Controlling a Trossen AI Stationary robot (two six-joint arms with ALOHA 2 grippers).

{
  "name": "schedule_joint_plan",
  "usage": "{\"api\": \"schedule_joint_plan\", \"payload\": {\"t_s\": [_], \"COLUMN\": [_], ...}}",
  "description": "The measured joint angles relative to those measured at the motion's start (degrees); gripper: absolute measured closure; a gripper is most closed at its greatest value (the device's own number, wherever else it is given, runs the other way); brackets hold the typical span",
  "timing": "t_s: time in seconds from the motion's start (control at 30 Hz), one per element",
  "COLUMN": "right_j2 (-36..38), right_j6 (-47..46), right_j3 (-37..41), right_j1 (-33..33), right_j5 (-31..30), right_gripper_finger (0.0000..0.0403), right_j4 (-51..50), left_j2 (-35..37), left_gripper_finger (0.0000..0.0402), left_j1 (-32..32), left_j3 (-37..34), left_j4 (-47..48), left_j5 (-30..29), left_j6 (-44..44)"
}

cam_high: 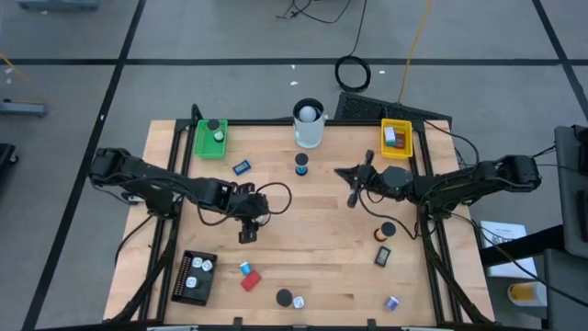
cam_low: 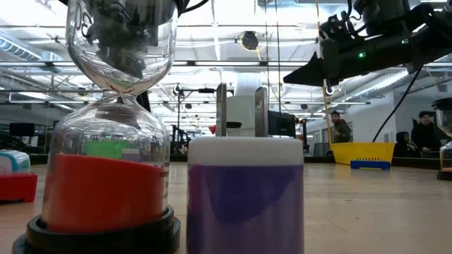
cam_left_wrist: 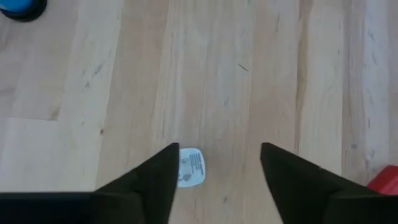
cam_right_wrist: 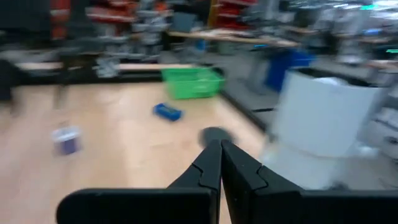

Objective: Pick & Place Office items
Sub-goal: Put the top purple charger adapter into the black bin

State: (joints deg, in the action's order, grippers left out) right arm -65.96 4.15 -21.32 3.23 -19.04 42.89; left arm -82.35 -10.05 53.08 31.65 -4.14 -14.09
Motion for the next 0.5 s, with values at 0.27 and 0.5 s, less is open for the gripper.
{"api": "schedule_joint_plan", "payload": {"t_s": [0.27,0.5], "right_j2": [-5.4,-7.3], "right_j6": [0.2,1.0], "right_j3": [0.0,0.0], "right_j1": [-0.7,-0.7], "right_j5": [13.1,13.2], "right_gripper_finger": [0.0402,0.0402], "right_j4": [2.8,6.1], "left_j2": [-6.2,-9.7], "left_gripper_finger": [0.0102,0.0104], "left_j1": [0.8,5.6], "left_j3": [0.0,0.0], "left_j4": [-0.2,0.9], "left_j5": [-2.0,0.4], "left_j6": [-1.2,-6.6]}}
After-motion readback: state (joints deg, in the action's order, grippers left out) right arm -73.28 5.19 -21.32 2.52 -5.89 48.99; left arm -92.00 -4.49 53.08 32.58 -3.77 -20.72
